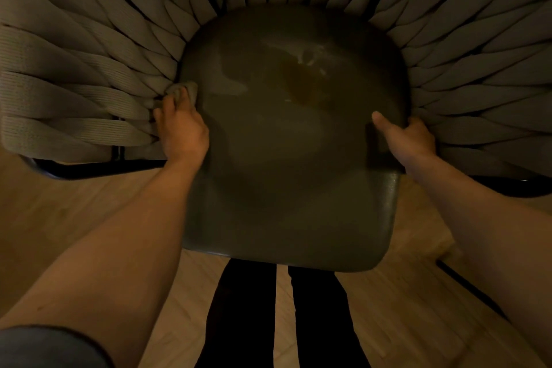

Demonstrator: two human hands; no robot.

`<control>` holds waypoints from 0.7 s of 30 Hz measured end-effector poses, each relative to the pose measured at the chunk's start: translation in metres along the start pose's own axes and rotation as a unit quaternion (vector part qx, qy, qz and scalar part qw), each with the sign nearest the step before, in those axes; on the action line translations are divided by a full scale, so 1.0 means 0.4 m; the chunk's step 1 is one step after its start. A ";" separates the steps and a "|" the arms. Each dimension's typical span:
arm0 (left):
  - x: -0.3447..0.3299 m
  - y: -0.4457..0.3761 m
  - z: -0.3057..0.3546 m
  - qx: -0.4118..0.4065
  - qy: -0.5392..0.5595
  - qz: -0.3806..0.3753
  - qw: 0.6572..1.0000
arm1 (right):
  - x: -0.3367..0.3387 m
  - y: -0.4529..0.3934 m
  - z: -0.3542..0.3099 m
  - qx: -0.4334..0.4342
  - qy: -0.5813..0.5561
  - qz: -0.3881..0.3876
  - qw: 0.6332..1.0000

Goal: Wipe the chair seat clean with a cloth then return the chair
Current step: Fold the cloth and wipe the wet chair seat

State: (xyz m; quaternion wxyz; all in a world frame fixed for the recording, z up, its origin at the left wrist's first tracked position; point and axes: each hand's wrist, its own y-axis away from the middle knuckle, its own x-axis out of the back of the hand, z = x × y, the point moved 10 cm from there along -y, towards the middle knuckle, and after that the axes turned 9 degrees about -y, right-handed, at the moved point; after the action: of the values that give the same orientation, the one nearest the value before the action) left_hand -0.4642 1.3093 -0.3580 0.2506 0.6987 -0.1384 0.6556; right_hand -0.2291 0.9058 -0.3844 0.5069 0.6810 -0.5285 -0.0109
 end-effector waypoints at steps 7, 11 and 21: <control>0.002 0.072 0.190 -0.090 0.046 -0.021 0.995 | 0.011 0.023 -0.006 -0.038 -0.020 0.006 0.999; -0.021 0.132 0.317 -0.118 0.065 -0.041 0.990 | 0.018 0.032 -0.012 -0.048 -0.031 0.003 0.998; -0.046 0.278 0.615 -0.221 0.088 -0.083 0.968 | 0.027 0.030 0.022 -0.093 -0.119 -0.022 0.988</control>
State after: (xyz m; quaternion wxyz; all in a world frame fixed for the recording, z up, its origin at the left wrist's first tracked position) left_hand -0.3156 1.0831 -0.3609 0.4632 0.5748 -0.1992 0.6445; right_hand -0.2378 0.8928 -0.3748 0.5011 0.6362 -0.5667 -0.1517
